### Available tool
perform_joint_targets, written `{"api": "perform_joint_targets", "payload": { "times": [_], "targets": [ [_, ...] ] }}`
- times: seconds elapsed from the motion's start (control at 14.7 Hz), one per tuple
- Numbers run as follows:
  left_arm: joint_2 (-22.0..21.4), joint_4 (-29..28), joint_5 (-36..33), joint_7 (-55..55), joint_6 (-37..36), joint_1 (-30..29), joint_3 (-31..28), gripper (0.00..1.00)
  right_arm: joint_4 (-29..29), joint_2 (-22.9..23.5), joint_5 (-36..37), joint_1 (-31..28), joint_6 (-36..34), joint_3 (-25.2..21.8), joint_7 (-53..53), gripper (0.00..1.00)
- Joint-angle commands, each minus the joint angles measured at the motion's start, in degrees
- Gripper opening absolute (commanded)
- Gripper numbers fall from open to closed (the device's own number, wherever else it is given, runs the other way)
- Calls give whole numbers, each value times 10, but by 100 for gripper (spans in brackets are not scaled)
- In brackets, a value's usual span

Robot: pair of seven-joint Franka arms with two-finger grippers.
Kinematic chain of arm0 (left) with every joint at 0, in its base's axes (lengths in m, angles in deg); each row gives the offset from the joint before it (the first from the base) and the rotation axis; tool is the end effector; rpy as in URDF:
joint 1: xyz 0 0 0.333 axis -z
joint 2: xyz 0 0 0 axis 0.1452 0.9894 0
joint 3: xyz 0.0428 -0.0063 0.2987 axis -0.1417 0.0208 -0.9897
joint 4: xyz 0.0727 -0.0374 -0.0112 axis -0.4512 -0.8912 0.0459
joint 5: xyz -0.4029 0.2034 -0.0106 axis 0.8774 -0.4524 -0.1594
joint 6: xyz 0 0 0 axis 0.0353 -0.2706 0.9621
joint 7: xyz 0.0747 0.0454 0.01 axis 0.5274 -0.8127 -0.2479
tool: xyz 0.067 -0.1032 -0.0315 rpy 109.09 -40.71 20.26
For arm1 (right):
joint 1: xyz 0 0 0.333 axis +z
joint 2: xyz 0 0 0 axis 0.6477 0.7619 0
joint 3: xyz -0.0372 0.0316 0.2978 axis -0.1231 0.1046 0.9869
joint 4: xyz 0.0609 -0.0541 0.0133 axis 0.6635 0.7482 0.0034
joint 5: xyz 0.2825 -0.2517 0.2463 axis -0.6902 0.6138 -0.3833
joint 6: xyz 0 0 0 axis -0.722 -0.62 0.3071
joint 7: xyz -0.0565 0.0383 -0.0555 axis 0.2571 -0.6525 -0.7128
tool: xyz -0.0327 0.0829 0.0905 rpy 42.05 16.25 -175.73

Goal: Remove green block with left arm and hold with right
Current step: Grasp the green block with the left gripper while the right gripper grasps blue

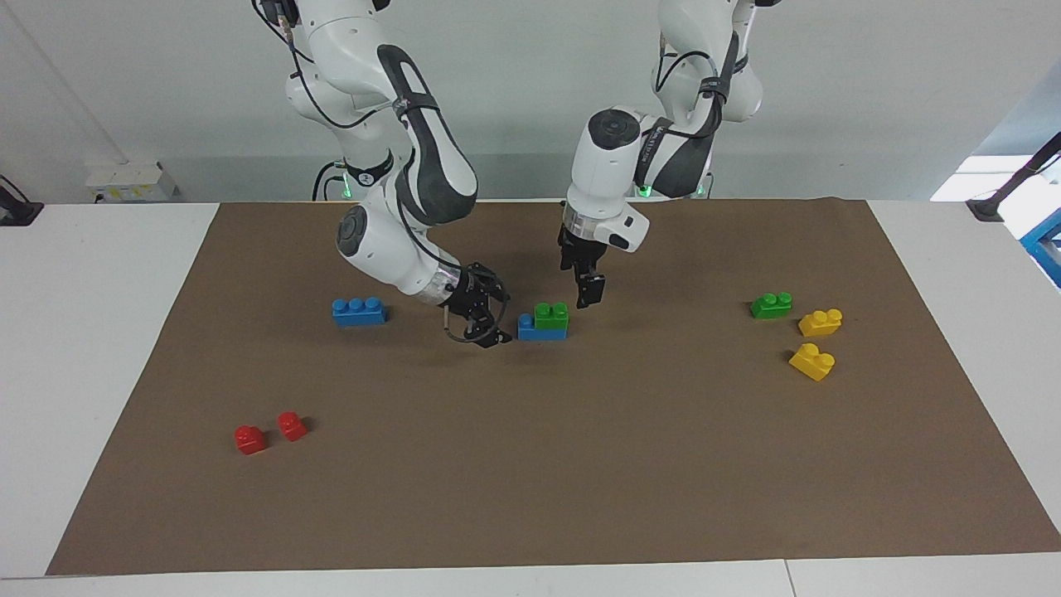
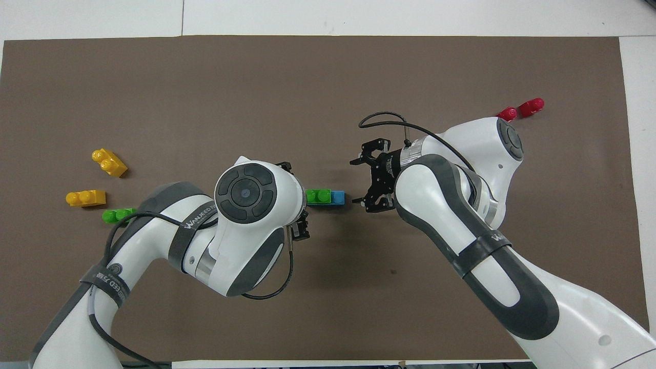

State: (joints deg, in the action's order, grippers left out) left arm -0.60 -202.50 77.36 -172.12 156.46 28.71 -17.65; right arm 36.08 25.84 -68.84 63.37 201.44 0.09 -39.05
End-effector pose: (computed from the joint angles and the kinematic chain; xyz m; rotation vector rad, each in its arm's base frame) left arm 0.5045 -0.3986 0.3414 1.9538 2.3352 -0.0628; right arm 0.5979 0.2750 0.2649 -1.8721 1.8703 0.6930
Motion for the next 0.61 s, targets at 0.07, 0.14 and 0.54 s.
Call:
{"api": "perform_joint_targets", "payload": {
  "times": [0.07,0.14,0.54],
  "targets": [
    [12,-6,8,-8,24,9,-9,100,3,19,-22,15,33,0,20,95],
    [15,-6,8,-8,28,9,-9,100,3,23,-30,21,41,0,20,95],
    [49,-1,8,-33,54,27,-9,100,3,39,-46,31,62,1,34,95]
  ]
}}
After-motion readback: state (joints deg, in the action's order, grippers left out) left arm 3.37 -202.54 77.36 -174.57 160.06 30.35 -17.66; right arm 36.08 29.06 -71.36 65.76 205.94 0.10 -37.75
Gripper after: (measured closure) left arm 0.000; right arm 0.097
